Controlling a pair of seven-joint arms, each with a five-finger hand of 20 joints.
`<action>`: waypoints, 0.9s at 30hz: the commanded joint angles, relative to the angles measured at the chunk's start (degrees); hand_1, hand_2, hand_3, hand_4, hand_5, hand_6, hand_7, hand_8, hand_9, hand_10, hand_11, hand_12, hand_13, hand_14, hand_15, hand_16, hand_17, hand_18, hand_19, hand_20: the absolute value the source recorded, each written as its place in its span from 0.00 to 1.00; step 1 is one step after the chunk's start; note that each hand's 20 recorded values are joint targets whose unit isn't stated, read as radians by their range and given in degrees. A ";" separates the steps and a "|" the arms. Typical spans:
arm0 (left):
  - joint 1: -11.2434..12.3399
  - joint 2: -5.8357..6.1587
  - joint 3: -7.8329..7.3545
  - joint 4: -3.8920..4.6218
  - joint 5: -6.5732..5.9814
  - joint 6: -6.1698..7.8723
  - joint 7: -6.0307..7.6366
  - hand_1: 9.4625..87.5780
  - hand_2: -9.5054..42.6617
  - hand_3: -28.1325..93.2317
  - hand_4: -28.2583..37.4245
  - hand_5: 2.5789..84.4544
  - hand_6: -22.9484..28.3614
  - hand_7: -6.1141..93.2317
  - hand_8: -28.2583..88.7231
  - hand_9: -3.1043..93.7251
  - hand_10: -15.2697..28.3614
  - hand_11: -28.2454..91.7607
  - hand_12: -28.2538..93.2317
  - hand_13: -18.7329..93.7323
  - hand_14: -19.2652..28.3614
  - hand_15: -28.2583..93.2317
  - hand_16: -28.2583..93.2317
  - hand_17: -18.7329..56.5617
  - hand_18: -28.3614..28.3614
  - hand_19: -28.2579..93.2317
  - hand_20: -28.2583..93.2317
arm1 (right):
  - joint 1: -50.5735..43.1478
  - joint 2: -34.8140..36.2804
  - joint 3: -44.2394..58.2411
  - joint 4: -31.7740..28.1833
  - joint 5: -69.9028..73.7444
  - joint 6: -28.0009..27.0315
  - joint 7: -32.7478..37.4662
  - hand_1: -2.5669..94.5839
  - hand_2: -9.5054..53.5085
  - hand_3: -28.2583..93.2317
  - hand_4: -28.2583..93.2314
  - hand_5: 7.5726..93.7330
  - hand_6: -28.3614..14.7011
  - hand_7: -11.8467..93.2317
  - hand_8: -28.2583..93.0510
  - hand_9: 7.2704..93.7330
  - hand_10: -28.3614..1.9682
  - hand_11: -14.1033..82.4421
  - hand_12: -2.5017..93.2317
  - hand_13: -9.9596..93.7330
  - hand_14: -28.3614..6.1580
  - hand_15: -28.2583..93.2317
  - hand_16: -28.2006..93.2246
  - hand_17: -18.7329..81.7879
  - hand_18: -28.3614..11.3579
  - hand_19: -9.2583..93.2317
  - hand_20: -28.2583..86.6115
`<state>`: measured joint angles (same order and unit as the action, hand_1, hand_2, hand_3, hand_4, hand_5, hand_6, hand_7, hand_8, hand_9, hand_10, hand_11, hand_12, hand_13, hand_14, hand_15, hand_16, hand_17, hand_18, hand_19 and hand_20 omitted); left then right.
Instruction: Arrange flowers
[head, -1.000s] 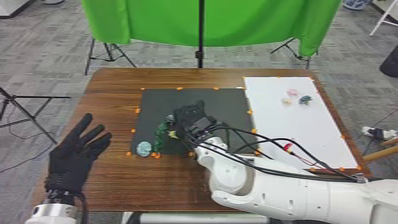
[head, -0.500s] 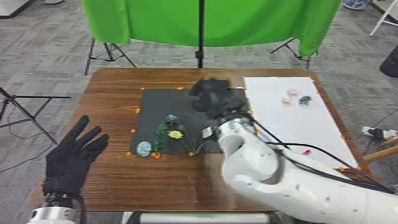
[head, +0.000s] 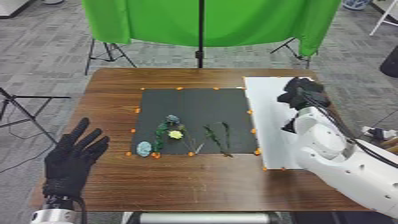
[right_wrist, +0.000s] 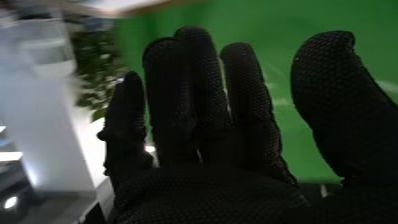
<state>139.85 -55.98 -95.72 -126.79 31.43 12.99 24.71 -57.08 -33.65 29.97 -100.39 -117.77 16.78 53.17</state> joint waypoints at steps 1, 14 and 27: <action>0.48 -1.01 0.05 0.01 0.38 0.06 -0.94 0.09 0.32 0.86 0.00 0.35 0.55 0.18 0.15 0.33 0.76 0.38 0.31 0.35 0.97 0.57 0.17 0.13 1.00 0.70 0.29 | 6.86 -2.26 -6.87 6.99 -0.35 -2.34 2.15 0.39 0.00 0.90 0.00 0.58 0.70 0.25 0.12 0.63 0.45 0.42 0.18 0.60 0.45 0.82 0.34 0.36 0.07 0.84 0.66; -0.29 -1.26 0.34 0.39 0.36 0.11 -1.03 0.10 0.32 0.86 0.00 0.35 0.55 0.18 0.15 0.33 0.76 0.38 0.31 0.35 0.97 0.57 0.17 0.13 1.00 0.70 0.29 | 12.18 -9.46 -10.52 16.37 0.87 -7.89 1.94 0.40 0.00 0.89 0.00 0.57 0.72 0.26 0.12 0.64 0.47 0.43 0.18 0.61 0.46 0.82 0.33 0.36 0.06 0.84 0.65; -1.37 0.80 1.48 0.67 -1.05 0.79 0.78 0.10 0.32 0.86 0.00 0.35 0.55 0.18 0.15 0.33 0.76 0.38 0.31 0.35 0.97 0.57 0.17 0.13 1.00 0.70 0.29 | 11.69 -13.07 -12.21 22.53 -2.86 -11.17 2.15 0.50 0.00 0.83 0.00 0.72 0.76 0.27 0.16 0.79 0.64 0.37 0.25 0.68 0.58 0.78 0.36 0.37 0.12 0.84 0.65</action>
<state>138.40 -56.00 -94.74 -126.49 31.27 13.07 24.73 -45.15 -46.29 20.32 -79.36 -116.26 2.97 55.74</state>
